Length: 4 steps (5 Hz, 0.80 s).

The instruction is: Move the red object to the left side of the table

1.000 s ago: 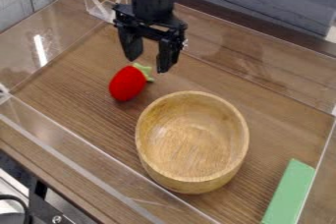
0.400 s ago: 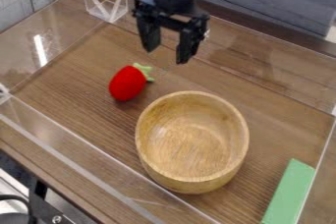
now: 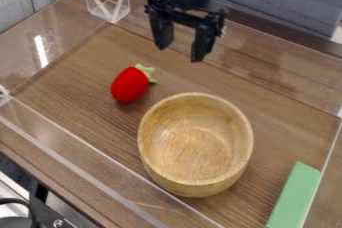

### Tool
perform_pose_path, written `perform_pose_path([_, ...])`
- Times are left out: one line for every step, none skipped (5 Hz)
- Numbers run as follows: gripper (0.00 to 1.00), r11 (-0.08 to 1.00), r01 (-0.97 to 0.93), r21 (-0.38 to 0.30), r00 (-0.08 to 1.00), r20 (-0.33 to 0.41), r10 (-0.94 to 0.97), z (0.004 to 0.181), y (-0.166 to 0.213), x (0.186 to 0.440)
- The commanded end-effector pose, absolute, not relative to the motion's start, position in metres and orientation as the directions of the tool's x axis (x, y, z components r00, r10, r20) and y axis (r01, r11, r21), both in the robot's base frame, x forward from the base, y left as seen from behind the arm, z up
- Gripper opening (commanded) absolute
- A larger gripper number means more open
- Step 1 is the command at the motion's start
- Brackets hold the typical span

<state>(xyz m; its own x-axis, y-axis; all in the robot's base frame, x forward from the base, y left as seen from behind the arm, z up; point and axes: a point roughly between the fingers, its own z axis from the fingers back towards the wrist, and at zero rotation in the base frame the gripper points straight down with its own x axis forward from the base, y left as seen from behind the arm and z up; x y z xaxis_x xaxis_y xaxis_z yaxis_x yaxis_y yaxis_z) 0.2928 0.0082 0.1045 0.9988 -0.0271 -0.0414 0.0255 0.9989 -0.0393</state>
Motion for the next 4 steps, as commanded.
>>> perform_pose_path([1.00, 0.999, 0.046, -0.029, 0.999, 0.012, -0.045, 0.113, -0.002, 0.292])
perform_pose_path([1.00, 0.997, 0.071, -0.017, 0.997, 0.028, -0.070, 0.123, -0.009, 0.289])
perform_pose_path([1.00, 0.997, 0.082, -0.009, 0.996, 0.037, -0.082, 0.130, -0.011, 0.285])
perform_pose_path([0.00, 0.993, 0.120, -0.002, 0.992, 0.045, -0.119, 0.120, -0.019, 0.288])
